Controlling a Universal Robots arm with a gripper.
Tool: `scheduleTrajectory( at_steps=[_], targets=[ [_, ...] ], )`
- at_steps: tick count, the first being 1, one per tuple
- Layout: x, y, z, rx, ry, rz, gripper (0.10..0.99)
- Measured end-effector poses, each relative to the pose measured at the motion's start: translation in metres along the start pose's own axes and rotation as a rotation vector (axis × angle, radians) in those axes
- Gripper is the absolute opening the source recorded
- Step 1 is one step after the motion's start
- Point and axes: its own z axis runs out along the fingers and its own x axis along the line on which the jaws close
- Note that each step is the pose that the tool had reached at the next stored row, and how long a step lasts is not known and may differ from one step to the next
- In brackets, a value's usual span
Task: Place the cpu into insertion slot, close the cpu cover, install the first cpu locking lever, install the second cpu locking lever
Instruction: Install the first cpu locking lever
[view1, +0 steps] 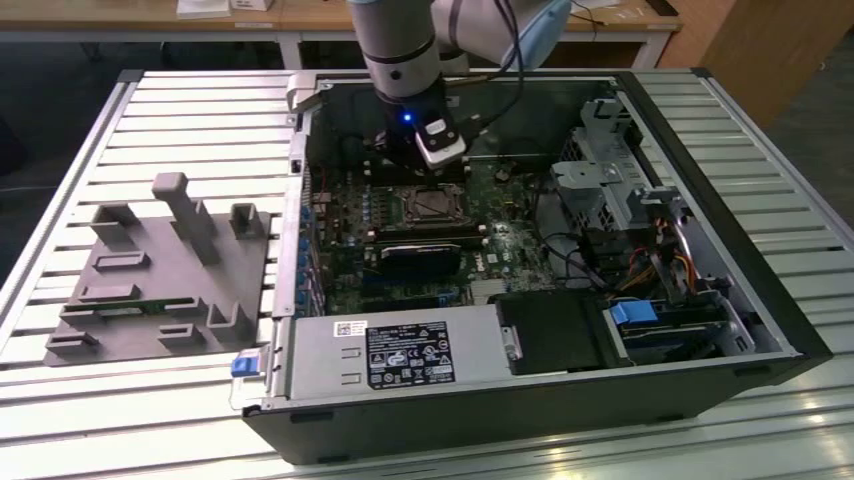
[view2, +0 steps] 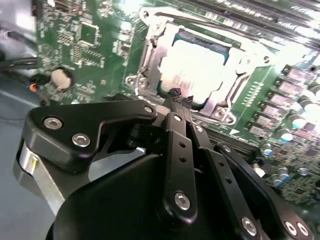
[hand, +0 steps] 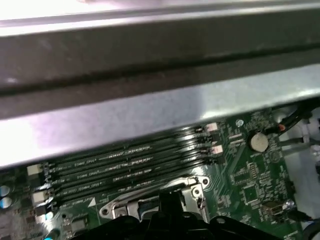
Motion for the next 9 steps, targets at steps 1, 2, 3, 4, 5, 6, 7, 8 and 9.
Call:
scheduleTrajectory(
  at_steps=[1, 2, 3, 4, 5, 6, 7, 8, 9],
  targets=[
    [-0.0009, 0.0002, 0.0002, 0.008, 0.0105, 0.0, 0.106],
    [-0.0017, 0.0004, 0.0004, 0.015, 0.02, 0.0, 0.106],
    [-0.0024, 0.0006, 0.0006, 0.022, 0.0292, 0.0, 0.106],
    [-0.0031, 0.0007, 0.0008, 0.029, 0.0383, 0.001, 0.106],
    [-0.0037, 0.0009, 0.001, 0.036, 0.0475, 0.001, 0.106],
    [-0.0044, 0.001, 0.0011, 0.043, 0.0565, 0.001, 0.106],
    [-0.0051, 0.0012, 0.0014, 0.05, 0.0652, 0.002, 0.106],
    [-0.006, 0.0014, 0.0016, 0.058, 0.073, 0.002, 0.106],
    [-0.0068, 0.0016, 0.0018, 0.064, 0.0787, 0.002, 0.106]
  ],
)
